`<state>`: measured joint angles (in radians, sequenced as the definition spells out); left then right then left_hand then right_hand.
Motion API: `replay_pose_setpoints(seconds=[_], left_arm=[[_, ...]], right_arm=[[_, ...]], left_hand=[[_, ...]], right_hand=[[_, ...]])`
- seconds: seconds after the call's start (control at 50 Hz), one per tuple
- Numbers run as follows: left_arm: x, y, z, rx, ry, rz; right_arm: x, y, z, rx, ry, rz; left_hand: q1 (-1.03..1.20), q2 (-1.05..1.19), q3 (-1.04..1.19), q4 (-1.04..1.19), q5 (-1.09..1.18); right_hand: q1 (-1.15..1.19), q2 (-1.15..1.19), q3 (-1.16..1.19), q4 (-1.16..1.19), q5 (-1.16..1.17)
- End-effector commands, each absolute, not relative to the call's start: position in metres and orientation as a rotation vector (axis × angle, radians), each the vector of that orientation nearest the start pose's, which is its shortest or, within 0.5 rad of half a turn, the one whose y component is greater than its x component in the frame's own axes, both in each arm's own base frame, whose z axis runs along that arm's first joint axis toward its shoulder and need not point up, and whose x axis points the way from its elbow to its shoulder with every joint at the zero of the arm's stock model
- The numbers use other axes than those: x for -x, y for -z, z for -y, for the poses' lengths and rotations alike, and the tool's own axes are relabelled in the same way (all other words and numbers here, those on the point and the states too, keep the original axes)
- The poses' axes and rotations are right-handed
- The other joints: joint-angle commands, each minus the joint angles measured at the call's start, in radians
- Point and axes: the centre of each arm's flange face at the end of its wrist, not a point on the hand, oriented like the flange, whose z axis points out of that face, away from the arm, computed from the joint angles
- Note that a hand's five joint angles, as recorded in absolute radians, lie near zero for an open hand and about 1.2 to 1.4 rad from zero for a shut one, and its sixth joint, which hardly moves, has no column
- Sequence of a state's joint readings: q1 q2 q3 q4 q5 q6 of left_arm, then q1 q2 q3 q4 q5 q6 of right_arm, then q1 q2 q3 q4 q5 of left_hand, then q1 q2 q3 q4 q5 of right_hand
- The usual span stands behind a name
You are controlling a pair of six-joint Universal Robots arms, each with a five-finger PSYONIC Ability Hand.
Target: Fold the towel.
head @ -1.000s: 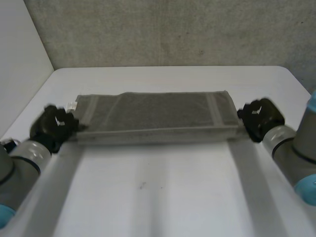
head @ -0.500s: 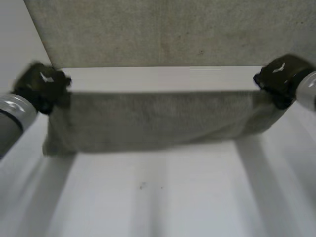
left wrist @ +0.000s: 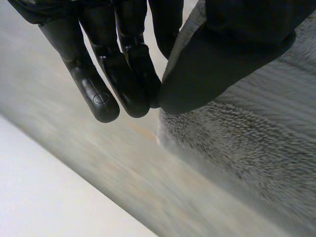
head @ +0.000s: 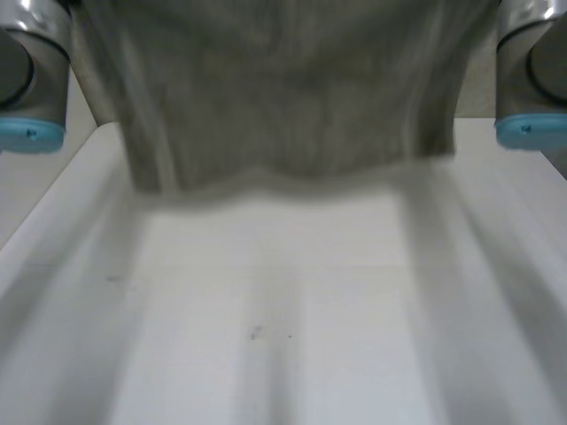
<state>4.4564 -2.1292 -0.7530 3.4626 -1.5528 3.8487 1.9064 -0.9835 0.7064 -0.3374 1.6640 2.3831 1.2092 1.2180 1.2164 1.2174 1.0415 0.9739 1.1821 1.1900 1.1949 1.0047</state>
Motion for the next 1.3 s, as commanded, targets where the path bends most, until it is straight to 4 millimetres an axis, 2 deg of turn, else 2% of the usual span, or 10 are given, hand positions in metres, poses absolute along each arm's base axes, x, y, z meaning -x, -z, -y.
replay_pose_setpoints(seconds=[0.02,0.16,0.22,0.26,0.42,0.56,0.8,0.9,1.04,1.3], left_arm=[[0.240,-0.382,0.392,-0.557,2.500,-1.225],[0.238,-0.266,0.382,-0.739,2.267,-1.603],[0.237,-0.241,0.380,-0.775,2.211,-1.676],[0.236,-0.196,0.373,-0.840,2.099,-1.807],[0.229,-0.138,0.344,-0.937,1.908,-2.004],[0.221,-0.137,0.313,-0.998,1.807,-2.059],[0.187,-0.154,0.226,-1.308,1.339,-2.133],[0.189,-0.167,0.206,-1.437,1.348,-2.098],[0.199,-0.182,0.229,-1.449,1.542,-2.000],[0.225,-0.160,0.341,-1.347,1.748,-1.784]], right_arm=[[-0.267,-0.388,0.377,0.779,3.071,-1.478],[-0.266,-0.288,0.369,1.094,2.668,-1.851],[-0.265,-0.250,0.366,1.164,2.527,-1.964],[-0.264,-0.228,0.364,1.201,2.446,-2.032],[-0.254,-0.158,0.338,1.383,1.967,-2.343],[-0.245,-0.153,0.310,1.458,1.679,-2.464],[-0.201,-0.193,0.237,1.816,1.270,-2.552],[-0.190,-0.211,0.218,1.891,1.261,-2.539],[-0.194,-0.215,0.235,1.866,1.445,-2.502],[-0.230,-0.177,0.344,1.462,1.932,-2.412]], left_hand=[[0.187,0.178,0.180,0.179,0.180],[0.187,0.178,0.180,0.179,0.180],[0.187,0.178,0.180,0.179,0.180],[0.187,0.178,0.180,0.179,0.180],[0.187,0.178,0.180,0.179,0.180],[0.187,0.178,0.180,0.179,0.180],[0.187,0.178,0.180,0.179,0.180],[0.187,0.178,0.180,0.179,0.180],[0.187,0.178,0.180,0.179,0.180],[0.187,0.178,0.180,0.179,0.180]], right_hand=[[0.422,0.214,0.206,0.201,0.217],[0.422,0.214,0.206,0.201,0.217],[0.422,0.214,0.206,0.201,0.217],[0.422,0.214,0.206,0.201,0.217],[0.422,0.214,0.206,0.201,0.217],[0.422,0.214,0.206,0.201,0.217],[0.422,0.214,0.206,0.201,0.217],[0.422,0.214,0.206,0.201,0.217],[0.422,0.214,0.206,0.201,0.217],[0.422,0.214,0.206,0.201,0.217]])
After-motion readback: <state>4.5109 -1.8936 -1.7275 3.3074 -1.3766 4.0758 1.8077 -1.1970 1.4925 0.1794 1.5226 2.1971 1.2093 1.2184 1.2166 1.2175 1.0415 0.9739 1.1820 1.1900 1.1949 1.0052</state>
